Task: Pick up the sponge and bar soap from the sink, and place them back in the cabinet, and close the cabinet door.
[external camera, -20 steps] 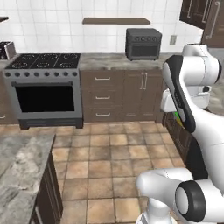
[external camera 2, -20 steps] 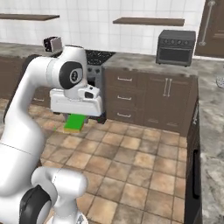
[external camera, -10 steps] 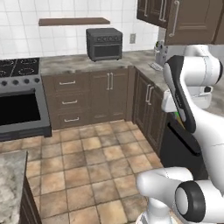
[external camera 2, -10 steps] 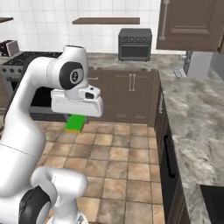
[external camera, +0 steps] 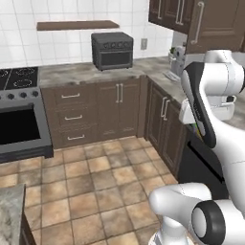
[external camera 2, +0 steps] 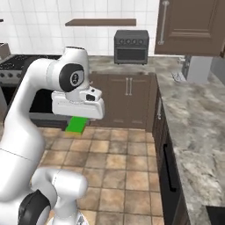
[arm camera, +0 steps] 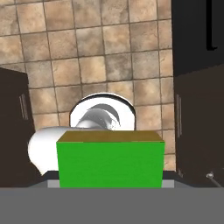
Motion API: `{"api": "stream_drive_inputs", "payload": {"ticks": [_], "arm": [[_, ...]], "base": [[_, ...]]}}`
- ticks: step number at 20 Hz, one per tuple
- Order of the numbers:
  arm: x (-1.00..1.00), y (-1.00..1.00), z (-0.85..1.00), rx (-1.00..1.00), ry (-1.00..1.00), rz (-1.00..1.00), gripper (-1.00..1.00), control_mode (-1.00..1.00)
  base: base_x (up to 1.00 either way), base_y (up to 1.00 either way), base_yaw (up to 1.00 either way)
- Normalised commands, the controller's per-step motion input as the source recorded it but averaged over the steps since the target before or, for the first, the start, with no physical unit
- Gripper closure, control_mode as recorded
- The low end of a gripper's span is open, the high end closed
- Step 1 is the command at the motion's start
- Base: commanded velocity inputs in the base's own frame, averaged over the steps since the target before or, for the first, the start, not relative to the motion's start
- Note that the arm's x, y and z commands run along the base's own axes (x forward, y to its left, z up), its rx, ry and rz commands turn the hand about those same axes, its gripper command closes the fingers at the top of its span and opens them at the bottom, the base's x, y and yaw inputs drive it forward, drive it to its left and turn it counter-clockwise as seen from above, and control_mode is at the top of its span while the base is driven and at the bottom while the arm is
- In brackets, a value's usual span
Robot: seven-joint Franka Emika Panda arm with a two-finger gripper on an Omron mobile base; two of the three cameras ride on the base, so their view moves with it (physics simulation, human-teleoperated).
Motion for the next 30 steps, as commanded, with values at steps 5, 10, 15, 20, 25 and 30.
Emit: {"api": "stream_drive_inputs", "payload": {"ticks": [5, 10, 15, 20, 25, 30], "arm": [[0.00, 0.00, 0.00, 0.00, 0.00, 0.00, 1.00, 1.00], [0.00, 0.00, 0.00, 0.00, 0.00, 0.00, 1.00, 1.00], [0.00, 0.00, 0.00, 0.00, 0.00, 0.00, 1.00, 1.00], [0.00, 0.00, 0.00, 0.00, 0.00, 0.00, 1.00, 1.00], [0.00, 0.00, 0.00, 0.00, 0.00, 0.00, 1.00, 1.00], [0.00, 0.00, 0.00, 0.00, 0.00, 0.00, 1.00, 1.00]], "base": [[0.71, 0.13, 0.03], [0.69, 0.12, 0.04], [0.65, 0.19, 0.10], [0.71, 0.22, 0.13], [0.79, 0.14, 0.12], [0.65, 0.11, 0.02]]}}
